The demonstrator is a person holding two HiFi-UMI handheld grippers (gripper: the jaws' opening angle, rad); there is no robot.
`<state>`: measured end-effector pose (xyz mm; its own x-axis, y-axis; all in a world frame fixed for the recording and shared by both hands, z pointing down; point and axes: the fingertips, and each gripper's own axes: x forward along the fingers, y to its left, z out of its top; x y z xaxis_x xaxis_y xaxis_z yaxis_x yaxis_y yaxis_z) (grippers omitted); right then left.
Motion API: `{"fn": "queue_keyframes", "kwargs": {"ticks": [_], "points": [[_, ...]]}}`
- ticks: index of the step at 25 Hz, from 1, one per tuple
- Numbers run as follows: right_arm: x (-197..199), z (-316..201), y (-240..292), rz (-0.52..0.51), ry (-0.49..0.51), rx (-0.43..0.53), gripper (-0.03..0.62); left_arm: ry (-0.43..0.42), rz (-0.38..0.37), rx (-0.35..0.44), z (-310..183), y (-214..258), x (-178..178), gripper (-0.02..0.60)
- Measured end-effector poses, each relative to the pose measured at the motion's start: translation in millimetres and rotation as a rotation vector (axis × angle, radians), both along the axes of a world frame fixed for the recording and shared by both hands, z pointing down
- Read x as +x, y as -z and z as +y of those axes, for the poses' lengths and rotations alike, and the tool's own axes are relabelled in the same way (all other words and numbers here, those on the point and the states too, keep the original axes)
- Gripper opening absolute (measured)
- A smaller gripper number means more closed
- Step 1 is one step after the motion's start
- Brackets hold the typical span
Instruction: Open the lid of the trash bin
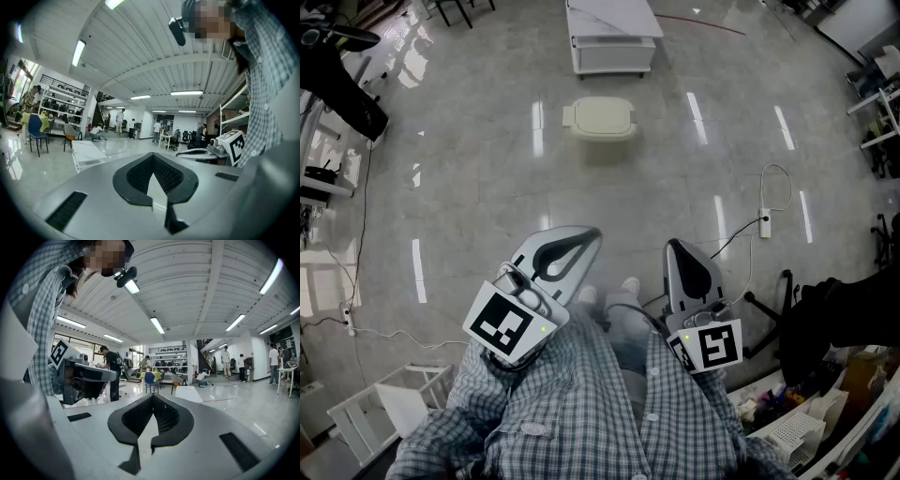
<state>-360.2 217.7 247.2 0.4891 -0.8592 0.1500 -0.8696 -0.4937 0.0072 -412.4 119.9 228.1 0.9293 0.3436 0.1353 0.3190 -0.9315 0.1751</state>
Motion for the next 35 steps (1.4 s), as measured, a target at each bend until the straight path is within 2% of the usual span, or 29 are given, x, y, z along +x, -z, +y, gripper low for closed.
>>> {"fn": "queue_keyframes", "kwargs": {"ticks": [15,28,35], "points": [[5.5,-1.6,1.3,-0.010,0.004,0.015,0.020,0.006,-0.007,0.002,5.2,1.2,-1.0,0.005],[-3.9,5.8,-4.0,-0.014,-0.038,0.013,0.020,-0.008,0.013,0.012,-0.4,1.1,-10.5,0.005],[13.0,6.3,-4.9,-0.023,-0.046,0.016,0.020,0.017,-0.002,0.005,-6.6,-0.5,0.2,0.005]]}}
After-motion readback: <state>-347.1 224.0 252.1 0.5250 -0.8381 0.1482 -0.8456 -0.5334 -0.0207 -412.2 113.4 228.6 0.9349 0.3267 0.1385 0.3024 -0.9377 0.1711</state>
